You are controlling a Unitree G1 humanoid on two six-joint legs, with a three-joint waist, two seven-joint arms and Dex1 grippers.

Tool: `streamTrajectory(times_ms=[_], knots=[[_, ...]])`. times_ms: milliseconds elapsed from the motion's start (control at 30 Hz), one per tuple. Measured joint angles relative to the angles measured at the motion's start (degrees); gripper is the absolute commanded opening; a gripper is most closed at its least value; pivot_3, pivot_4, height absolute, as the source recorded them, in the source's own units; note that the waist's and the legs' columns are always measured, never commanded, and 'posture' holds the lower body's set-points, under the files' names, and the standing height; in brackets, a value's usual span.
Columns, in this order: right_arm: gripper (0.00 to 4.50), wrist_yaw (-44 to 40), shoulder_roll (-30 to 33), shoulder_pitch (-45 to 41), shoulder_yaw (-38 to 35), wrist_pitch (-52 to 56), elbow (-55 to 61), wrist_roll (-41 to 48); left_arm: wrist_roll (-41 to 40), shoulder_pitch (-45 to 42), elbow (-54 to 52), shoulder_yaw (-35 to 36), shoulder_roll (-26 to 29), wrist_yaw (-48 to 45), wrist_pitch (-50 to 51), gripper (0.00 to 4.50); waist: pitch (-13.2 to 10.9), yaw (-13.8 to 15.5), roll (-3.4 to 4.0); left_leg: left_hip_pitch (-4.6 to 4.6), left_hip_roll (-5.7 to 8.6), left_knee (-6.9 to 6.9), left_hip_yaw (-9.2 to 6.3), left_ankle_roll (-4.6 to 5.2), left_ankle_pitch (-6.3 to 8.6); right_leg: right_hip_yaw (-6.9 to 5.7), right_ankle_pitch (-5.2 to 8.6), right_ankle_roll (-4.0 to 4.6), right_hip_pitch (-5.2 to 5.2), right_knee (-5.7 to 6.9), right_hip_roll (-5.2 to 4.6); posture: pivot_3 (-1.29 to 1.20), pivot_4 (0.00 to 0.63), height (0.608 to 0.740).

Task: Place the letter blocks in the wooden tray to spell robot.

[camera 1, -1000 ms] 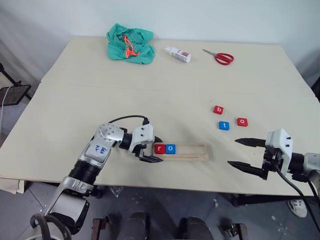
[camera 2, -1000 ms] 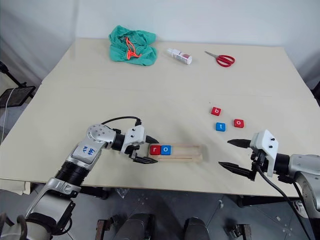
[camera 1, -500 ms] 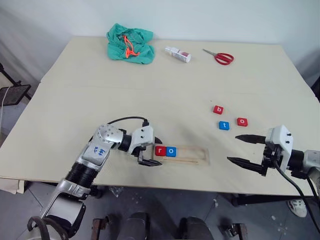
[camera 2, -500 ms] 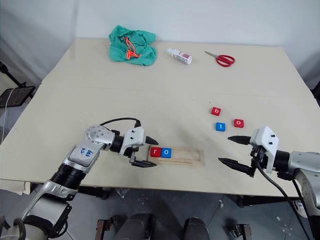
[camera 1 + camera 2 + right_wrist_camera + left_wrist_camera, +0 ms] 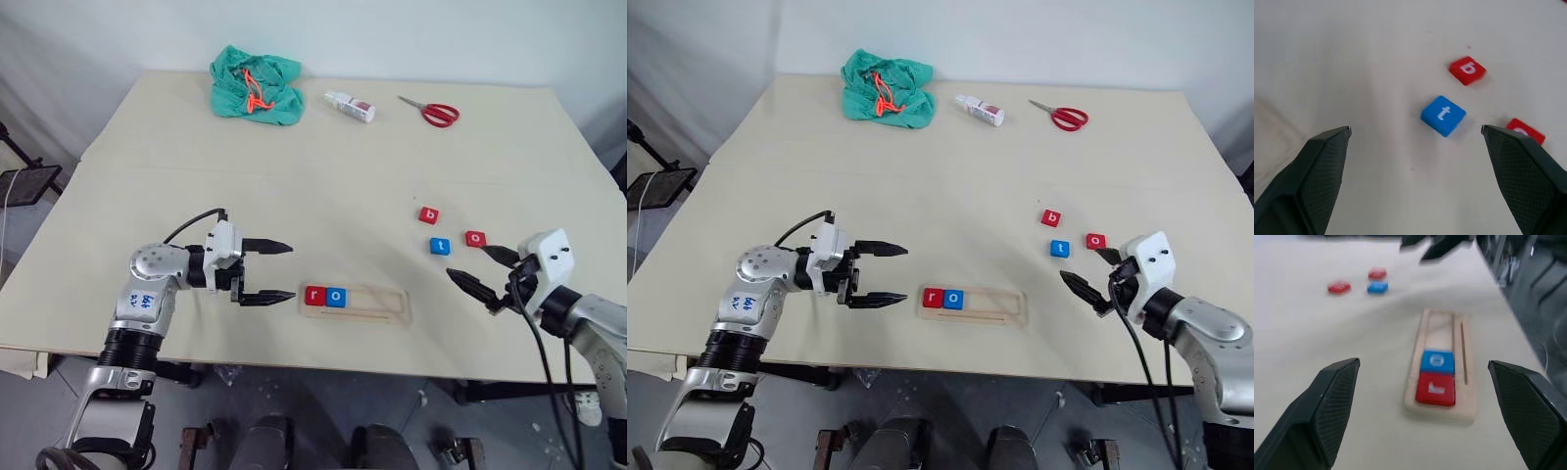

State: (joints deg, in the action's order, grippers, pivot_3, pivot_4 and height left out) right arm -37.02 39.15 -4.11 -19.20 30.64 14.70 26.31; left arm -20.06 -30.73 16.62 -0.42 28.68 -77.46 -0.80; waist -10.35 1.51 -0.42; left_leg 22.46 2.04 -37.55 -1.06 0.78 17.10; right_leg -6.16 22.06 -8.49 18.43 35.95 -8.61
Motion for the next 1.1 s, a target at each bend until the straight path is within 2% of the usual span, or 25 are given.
streamTrajectory(times_ms=[100, 200, 600, 900, 1100], knots=[[4.5, 6.5, -5.1, 1.0, 0.0, -0.4, 3.5, -1.9, -0.3, 2.5, 0.8, -0.1, -1.6, -2.1, -5.5, 4.46, 0.0, -0.1, 0.02, -0.06, -0.01, 0.09, 0.02, 0.0, 0.0, 0.03, 0.0, 0.0, 0.02, 0.02, 0.01, 0.0, 0.15, 0.74], [4.5, 9.9, -7.4, 3.1, 0.0, -0.3, 6.1, -2.2, -0.3, 4.6, 2.4, -0.2, -2.3, -2.7, -8.2, 4.46, 0.0, -0.2, 0.02, -0.07, -0.02, 0.1, 0.02, 0.0, 0.0, 0.06, 0.0, 0.0, 0.04, 0.03, 0.01, 0.0, 0.15, 0.74], [4.5, 11.3, -8.8, 5.5, 0.0, -1.8, 8.1, -2.3, -0.6, 5.9, 4.5, 0.6, -2.8, -1.9, -11.9, 4.46, 0.0, -0.3, 0.03, -0.14, -0.04, 0.13, 0.05, 0.0, 0.0, 0.12, 0.0, 0.0, 0.03, 0.05, 0.03, 0.0, 0.15, 0.74], [4.5, 11.5, -8.8, 3.0, 0.6, -1.5, 7.9, -2.3, -1.1, 5.9, 4.5, 1.6, -1.7, -2.2, -11.9, 4.46, 0.0, -0.3, 0.04, -0.15, -0.03, 0.12, 0.05, 0.0, 0.0, 0.13, 0.0, 0.0, 0.03, 0.05, 0.03, 0.0, 0.15, 0.74], [4.5, 15.7, -10.8, -4.9, 3.0, 2.0, 6.9, -2.5, -1.4, 5.9, 4.5, 2.1, -1.1, -2.0, -11.9, 4.46, 0.0, -0.5, 0.04, -0.17, -0.04, 0.17, 0.04, 0.0, 0.0, 0.13, 0.0, 0.0, 0.05, 0.07, 0.04, 0.0, 0.15, 0.74]])
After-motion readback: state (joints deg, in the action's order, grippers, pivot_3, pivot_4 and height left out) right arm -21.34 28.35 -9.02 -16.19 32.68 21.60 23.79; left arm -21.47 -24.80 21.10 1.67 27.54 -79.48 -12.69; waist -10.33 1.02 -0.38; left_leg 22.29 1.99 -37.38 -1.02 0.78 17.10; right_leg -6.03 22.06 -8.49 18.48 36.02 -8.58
